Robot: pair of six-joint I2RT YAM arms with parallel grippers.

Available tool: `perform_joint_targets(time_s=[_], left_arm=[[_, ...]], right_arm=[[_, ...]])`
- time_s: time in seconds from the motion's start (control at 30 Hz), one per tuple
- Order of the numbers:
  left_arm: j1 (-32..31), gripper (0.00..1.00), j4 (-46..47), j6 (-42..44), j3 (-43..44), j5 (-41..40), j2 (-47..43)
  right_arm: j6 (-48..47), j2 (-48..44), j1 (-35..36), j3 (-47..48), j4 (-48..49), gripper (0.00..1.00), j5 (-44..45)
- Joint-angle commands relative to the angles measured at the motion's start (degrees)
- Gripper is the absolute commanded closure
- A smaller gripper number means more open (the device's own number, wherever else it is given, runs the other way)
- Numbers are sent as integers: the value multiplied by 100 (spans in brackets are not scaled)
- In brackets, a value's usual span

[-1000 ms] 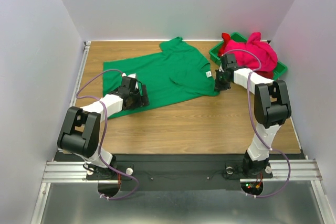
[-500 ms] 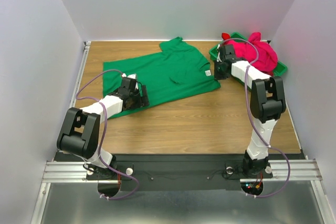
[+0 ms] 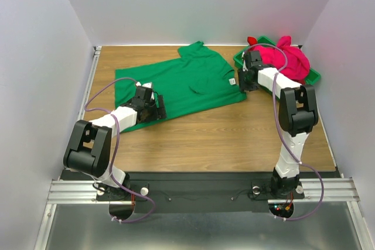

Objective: Fold and stack the t-shirts
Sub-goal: Fold the tshirt

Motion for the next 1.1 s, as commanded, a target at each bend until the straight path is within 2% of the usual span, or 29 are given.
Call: perform_joint_targets(time_s=[0.0,0.17,0.37,0.57,0.8,1.07], left_arm=[[16,9,-811,-20,-178,-152,8],[16,9,-1040,-55,164,-55,-291],[7,9,-1312,-239,665,24,-678],[16,9,-1444,-441,780,-133,-731],[16,9,-1296,-661,385,-538,-678],[16,8,-865,-881,174,-600,-178]], right_arm=[[-190,-425,-26,8,-96,47,365],[-94,-863,-18,78,-236,44,208],[363,-1164,52,271,-280,40,-723],[600,-821,281,543,-280,39,-1163],[715,-400,580,737,-237,39,-1629],[865,5,606,421,36,39,-1770]])
